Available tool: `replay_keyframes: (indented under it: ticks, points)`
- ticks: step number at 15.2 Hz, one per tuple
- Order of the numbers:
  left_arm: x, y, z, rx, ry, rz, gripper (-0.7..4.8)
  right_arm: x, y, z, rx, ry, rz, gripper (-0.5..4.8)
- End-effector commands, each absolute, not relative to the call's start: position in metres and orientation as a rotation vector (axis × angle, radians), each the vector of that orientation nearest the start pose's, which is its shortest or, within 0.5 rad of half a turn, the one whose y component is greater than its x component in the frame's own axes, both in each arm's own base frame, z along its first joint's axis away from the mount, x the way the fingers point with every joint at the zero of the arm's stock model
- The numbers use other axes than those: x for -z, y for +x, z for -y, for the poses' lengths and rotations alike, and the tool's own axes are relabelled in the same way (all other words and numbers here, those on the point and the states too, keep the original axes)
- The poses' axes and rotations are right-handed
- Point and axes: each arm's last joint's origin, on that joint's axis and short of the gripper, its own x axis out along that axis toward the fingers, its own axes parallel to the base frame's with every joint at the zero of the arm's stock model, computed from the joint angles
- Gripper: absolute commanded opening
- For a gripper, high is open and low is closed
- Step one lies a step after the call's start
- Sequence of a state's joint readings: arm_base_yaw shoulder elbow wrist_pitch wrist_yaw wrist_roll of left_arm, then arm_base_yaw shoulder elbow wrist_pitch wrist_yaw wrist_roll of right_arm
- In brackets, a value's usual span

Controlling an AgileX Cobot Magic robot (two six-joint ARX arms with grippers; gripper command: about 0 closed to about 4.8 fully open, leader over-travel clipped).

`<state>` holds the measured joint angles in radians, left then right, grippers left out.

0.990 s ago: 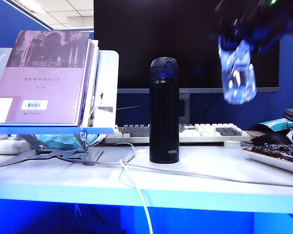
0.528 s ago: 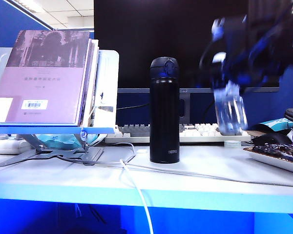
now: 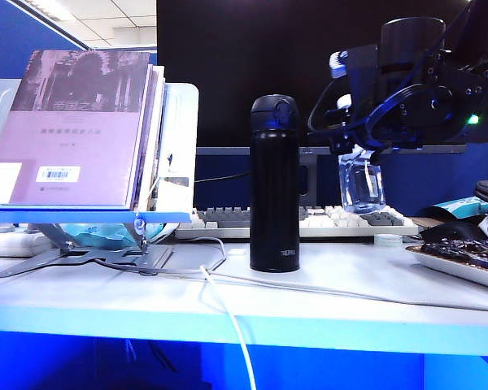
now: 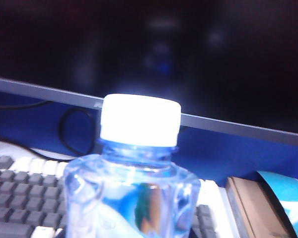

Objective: Pick up the mineral water bottle and place it vertically to the right of the black thermos cup.

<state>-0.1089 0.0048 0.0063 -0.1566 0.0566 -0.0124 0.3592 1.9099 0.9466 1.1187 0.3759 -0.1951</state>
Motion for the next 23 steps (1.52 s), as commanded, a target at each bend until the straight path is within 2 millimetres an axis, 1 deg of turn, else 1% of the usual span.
replay_keyframes:
  ticks: [1, 2, 4, 6, 10, 12, 13, 14, 17, 18, 22, 23]
  points:
    - [-0.149, 0.095, 0.012, 0.171, -0.005, -0.166, -0.04, -0.202, 0.37, -0.128, 0.047, -0.106, 0.179, 1.25]
    - [-0.149, 0.095, 0.012, 0.172, -0.005, -0.166, -0.04, -0.2, 0.37, -0.129, 0.044, -0.096, 0.162, 1.25]
    - [-0.149, 0.095, 0.012, 0.172, -0.005, -0.166, -0.04, -0.199, 0.367, -0.139, 0.017, -0.092, 0.157, 1.25]
    - [-0.149, 0.095, 0.012, 0.172, -0.005, -0.166, -0.04, -0.198, 0.365, -0.144, -0.004, -0.099, 0.157, 1.25]
    - [-0.149, 0.095, 0.012, 0.171, -0.005, -0.166, -0.04, -0.189, 0.367, -0.144, 0.019, -0.11, 0.125, 1.25]
    - [-0.149, 0.095, 0.012, 0.171, -0.005, -0.166, -0.04, -0.187, 0.364, -0.146, 0.042, -0.112, 0.112, 1.25]
    - [-0.149, 0.095, 0.012, 0.171, -0.005, -0.166, -0.04, -0.186, 0.361, -0.147, 0.046, -0.109, 0.116, 1.25]
    - [-0.149, 0.095, 0.012, 0.171, -0.005, -0.166, -0.04, -0.185, 0.348, -0.15, 0.061, -0.124, 0.114, 1.25]
    - [-0.149, 0.095, 0.012, 0.171, -0.005, -0.166, -0.04, -0.181, 0.326, -0.158, 0.034, -0.115, 0.143, 1.25]
    - [-0.149, 0.095, 0.012, 0.172, -0.005, -0.166, -0.04, -0.18, 0.321, -0.163, 0.024, -0.108, 0.149, 1.25]
    - [-0.149, 0.095, 0.012, 0.172, -0.005, -0.166, -0.04, -0.175, 0.322, -0.163, 0.03, -0.081, 0.18, 1.25]
    - [-0.149, 0.095, 0.012, 0.172, -0.005, -0.166, -0.04, -0.171, 0.321, -0.166, 0.023, -0.08, 0.171, 1.25]
